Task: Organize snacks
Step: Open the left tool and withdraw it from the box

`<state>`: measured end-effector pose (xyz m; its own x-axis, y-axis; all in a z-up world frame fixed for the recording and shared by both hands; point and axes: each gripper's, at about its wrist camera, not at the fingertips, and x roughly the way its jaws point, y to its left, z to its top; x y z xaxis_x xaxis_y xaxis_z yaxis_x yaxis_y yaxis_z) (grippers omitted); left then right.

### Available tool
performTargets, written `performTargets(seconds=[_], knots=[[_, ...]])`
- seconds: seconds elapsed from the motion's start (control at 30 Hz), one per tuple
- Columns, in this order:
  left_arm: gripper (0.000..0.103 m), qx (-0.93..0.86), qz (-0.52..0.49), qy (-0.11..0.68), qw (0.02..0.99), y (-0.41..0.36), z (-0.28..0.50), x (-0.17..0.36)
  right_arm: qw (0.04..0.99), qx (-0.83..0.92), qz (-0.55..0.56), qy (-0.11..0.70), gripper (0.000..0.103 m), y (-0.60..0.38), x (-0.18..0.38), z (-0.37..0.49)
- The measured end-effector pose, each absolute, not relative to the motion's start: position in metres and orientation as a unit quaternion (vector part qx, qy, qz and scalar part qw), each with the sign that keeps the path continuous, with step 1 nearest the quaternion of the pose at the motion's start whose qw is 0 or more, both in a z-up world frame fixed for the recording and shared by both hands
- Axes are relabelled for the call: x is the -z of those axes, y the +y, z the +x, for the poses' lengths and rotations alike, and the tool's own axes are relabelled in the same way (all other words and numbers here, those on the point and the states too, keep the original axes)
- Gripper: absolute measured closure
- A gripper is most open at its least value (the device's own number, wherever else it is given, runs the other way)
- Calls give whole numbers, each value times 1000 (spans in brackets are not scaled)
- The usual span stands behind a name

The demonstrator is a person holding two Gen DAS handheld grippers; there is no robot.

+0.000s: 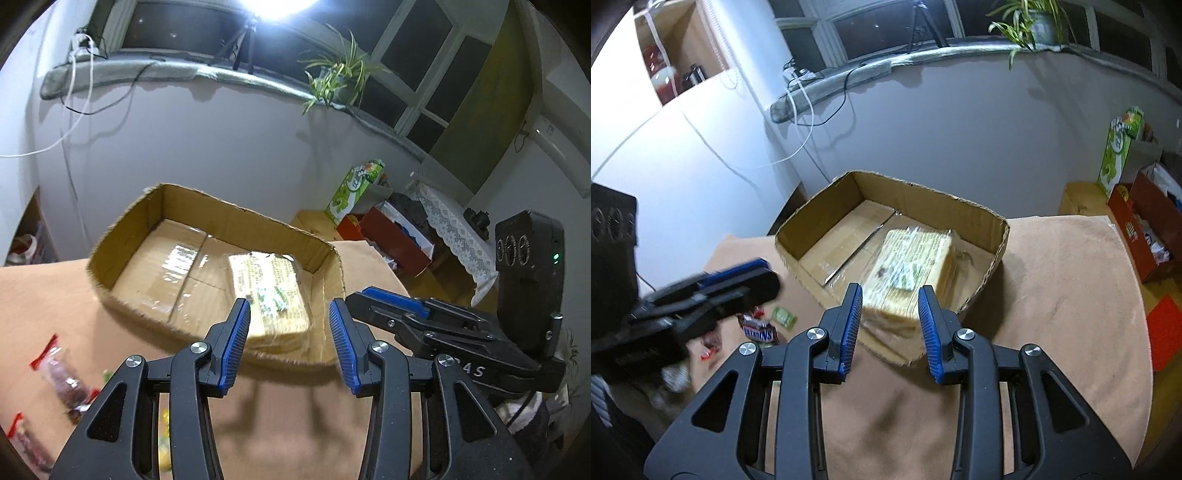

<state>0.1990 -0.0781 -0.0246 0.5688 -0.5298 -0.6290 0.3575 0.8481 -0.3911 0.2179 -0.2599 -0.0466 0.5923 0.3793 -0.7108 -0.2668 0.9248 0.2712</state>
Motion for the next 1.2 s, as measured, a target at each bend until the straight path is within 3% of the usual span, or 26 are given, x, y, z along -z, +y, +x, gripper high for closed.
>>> performTargets(seconds=[0.17,0.2,0.27,0.3,0.67,1.2], knots=[[61,235,-107,377,889,-49,172,20,890,-198,28,409,68,-245,50,197],[61,230,-108,376,891,-42,167,19,890,-201,19,409,64,-241,51,193],[61,219,-114,373,894,-25,156,19,889,-207,12,408,43,-234,53,184],[61,212,-117,372,896,-17,151,20,889,-211,7,407,42,-230,53,179],[61,123,-142,360,914,61,91,34,847,-280,-23,450,41,-172,82,132],[61,44,-119,410,903,101,42,94,786,-329,-53,520,42,-106,134,114]])
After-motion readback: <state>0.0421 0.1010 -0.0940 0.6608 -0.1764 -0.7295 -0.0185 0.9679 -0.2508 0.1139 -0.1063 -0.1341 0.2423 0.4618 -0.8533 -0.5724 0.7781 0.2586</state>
